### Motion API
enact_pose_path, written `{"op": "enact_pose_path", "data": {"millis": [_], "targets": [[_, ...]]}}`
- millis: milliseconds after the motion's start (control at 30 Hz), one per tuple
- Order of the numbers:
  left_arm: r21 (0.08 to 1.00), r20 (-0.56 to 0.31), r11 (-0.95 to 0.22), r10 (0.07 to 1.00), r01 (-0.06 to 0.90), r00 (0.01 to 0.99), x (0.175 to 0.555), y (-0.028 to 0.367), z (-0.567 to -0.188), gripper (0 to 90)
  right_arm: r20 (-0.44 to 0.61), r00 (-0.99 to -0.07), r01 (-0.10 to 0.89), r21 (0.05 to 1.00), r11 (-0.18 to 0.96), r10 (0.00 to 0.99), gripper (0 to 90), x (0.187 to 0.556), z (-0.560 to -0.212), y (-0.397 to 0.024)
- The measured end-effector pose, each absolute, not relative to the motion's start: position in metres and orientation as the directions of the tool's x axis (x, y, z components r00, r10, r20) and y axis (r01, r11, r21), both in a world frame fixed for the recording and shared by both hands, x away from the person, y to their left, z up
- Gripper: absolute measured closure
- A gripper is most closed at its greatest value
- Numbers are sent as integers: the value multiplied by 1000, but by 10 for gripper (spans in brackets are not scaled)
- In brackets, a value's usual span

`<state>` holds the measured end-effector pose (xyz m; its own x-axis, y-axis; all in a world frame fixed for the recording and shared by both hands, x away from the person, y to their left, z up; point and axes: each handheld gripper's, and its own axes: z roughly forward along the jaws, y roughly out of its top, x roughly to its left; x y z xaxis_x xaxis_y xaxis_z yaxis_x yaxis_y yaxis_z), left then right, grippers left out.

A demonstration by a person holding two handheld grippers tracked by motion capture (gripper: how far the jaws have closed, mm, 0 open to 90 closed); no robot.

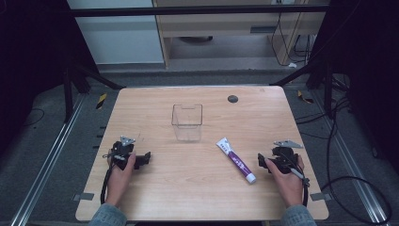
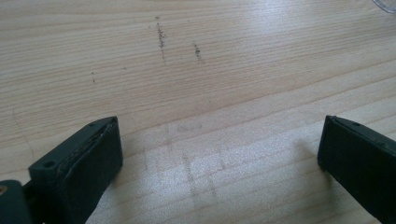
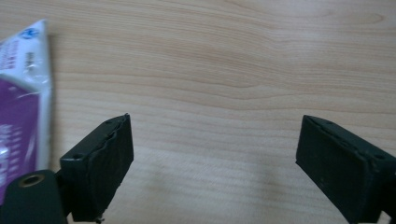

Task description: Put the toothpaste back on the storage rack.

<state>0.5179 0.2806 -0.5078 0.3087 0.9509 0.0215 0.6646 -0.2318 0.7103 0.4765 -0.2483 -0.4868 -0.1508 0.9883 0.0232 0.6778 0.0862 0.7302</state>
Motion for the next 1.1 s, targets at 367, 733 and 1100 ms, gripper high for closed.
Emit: {"op": "enact_pose_path", "data": {"millis": [367, 733, 1100], "targets": [[710, 22, -232, 951, 665, 309, 518, 281, -508, 0, 1, -305, 667, 714, 213, 952, 167, 456, -460, -231], [711, 21, -231, 951, 664, 308, 518, 281, -508, 0, -27, -430, 668, 663, 338, 903, 262, 455, -445, -202], [710, 22, -232, 951, 664, 309, 518, 281, -508, 0, -23, -488, 671, 629, 393, 872, 400, 464, -440, -185]]}}
